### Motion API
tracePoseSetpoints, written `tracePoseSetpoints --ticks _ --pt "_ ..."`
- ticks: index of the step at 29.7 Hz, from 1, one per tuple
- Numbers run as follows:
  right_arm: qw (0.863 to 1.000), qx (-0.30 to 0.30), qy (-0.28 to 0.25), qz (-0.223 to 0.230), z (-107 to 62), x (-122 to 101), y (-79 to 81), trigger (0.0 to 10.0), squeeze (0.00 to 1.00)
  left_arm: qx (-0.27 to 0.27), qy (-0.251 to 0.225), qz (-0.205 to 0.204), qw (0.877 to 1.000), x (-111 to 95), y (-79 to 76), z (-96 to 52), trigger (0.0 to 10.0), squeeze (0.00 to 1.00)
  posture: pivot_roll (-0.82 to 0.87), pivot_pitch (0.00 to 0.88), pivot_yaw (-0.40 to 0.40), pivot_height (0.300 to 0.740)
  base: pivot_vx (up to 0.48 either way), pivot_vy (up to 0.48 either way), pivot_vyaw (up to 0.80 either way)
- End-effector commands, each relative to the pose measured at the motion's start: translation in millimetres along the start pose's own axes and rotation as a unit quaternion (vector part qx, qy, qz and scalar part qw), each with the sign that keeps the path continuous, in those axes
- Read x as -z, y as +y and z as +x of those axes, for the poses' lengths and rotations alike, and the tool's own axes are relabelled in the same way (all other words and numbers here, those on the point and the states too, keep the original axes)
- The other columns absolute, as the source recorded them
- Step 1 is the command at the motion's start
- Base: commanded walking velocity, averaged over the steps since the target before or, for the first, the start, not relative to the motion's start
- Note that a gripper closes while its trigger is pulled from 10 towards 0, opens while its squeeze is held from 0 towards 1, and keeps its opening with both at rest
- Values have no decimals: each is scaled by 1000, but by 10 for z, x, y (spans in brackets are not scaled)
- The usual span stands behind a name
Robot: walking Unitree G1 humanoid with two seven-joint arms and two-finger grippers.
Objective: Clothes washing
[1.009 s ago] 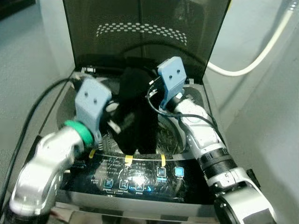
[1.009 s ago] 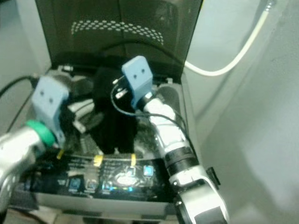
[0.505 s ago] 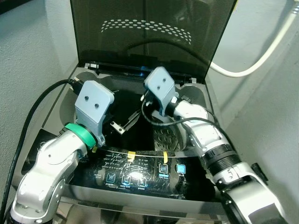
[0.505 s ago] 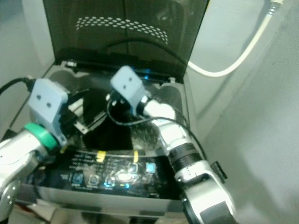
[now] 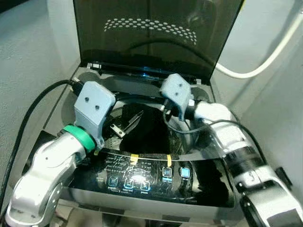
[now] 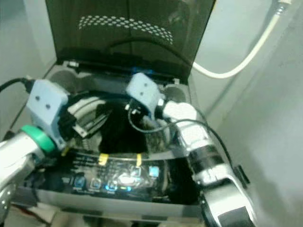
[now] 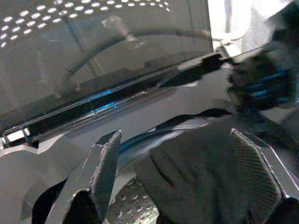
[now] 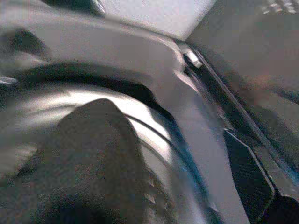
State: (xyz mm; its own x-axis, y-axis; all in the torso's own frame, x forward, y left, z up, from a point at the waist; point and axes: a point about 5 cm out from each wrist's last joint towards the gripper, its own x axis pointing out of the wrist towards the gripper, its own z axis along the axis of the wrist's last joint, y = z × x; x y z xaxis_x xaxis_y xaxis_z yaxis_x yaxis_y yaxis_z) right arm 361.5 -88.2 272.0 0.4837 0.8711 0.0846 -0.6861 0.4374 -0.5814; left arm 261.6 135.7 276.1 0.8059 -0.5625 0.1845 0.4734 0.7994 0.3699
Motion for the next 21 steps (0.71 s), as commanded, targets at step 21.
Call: tracePoseSetpoints --ticks 21 --pt "955 101 -242 137 -1023 -704 -275 10000 0 -51 -99 -3 994 -352 205 16 10000 0 163 80 -2 740 0 0 0"
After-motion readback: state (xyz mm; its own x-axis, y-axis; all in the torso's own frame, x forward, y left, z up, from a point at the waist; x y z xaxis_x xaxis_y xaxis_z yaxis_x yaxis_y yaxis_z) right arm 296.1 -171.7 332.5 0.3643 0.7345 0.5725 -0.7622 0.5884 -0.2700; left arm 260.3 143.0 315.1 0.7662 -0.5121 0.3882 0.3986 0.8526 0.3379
